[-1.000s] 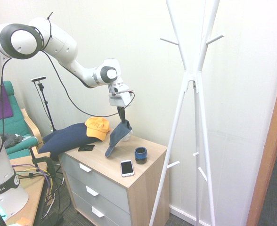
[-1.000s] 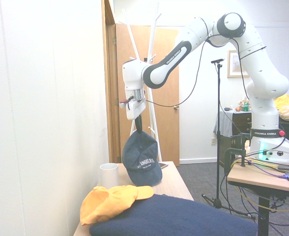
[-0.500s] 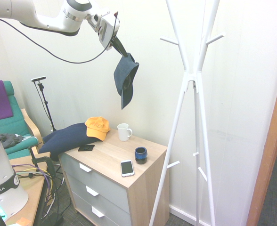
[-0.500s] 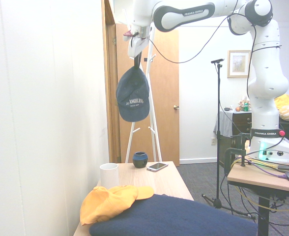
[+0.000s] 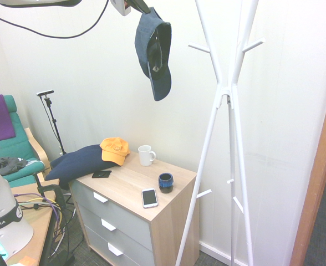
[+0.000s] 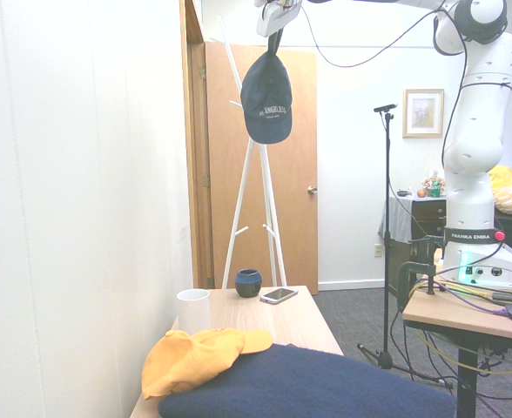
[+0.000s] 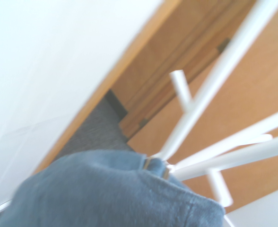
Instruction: Hang the cap
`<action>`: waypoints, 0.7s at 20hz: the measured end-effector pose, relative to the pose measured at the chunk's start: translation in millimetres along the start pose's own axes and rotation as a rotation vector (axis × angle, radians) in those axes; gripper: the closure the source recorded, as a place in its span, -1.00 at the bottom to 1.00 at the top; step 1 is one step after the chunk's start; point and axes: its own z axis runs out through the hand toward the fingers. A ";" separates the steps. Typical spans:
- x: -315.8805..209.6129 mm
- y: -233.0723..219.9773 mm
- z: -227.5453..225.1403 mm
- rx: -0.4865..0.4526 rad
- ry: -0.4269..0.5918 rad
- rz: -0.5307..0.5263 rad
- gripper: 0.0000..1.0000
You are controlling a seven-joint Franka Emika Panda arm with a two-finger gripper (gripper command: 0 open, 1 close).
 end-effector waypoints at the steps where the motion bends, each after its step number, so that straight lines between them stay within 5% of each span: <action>1: 9.7 5.4 6.1 0.002 0.001 0.010 1.00; 11: 57.4 20.1 108.1 0.006 0.009 0.078 1.00; 12: 56.6 21.2 115.5 0.001 -0.002 0.075 -1.00; 14: 51.2 22.4 127.4 -0.007 -0.035 0.067 -1.00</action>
